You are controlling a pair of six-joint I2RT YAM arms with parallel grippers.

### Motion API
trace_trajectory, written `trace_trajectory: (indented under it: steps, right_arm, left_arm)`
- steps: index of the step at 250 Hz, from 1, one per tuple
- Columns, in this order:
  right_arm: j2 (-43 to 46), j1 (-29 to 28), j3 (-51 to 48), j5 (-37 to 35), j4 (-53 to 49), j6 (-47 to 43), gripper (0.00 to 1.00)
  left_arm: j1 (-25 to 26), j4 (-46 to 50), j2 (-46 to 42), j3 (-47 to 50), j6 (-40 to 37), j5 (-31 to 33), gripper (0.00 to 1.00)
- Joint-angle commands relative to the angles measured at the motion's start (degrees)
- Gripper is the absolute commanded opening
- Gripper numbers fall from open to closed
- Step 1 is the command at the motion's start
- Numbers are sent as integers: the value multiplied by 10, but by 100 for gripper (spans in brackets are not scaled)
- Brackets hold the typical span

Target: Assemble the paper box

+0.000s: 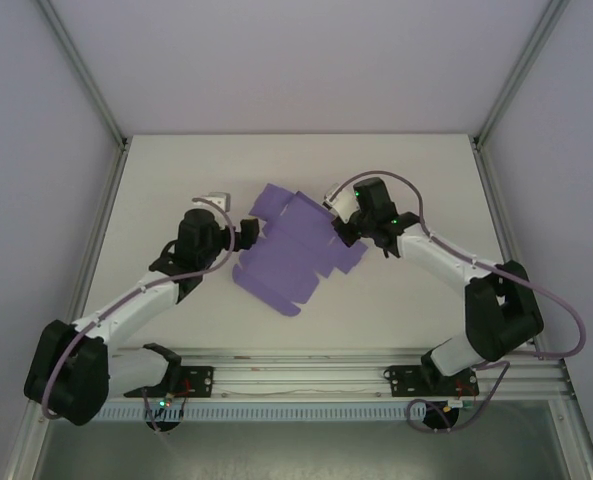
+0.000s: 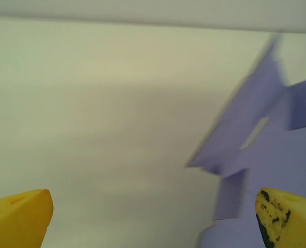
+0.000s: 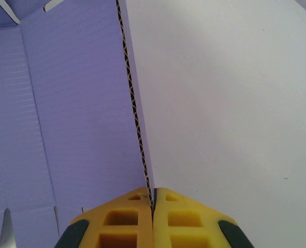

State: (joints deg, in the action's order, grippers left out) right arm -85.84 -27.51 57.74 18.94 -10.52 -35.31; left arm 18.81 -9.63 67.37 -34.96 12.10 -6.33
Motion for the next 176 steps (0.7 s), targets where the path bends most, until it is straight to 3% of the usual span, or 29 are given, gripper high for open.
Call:
trace_trajectory:
  steps: [1,30,59,154,176]
  right_arm:
    - [18,-3,-2,19,16,-9,0]
    - [16,-3,0,29,16,-9,0]
    - [15,-3,2,39,11,-8,0]
    - [17,-3,2,44,6,-6,0]
    - [16,-3,1,55,6,-12,0]
  left_arm:
    - [-27,27,39,-3,54,-64,100]
    - [-41,-7,99,-11,51,-167,91]
    - [-42,-90,153,-19,78,-265,87]
    - [-44,-139,264,-80,97,-380,70]
    - [-44,-155,278,-88,106,-408,58]
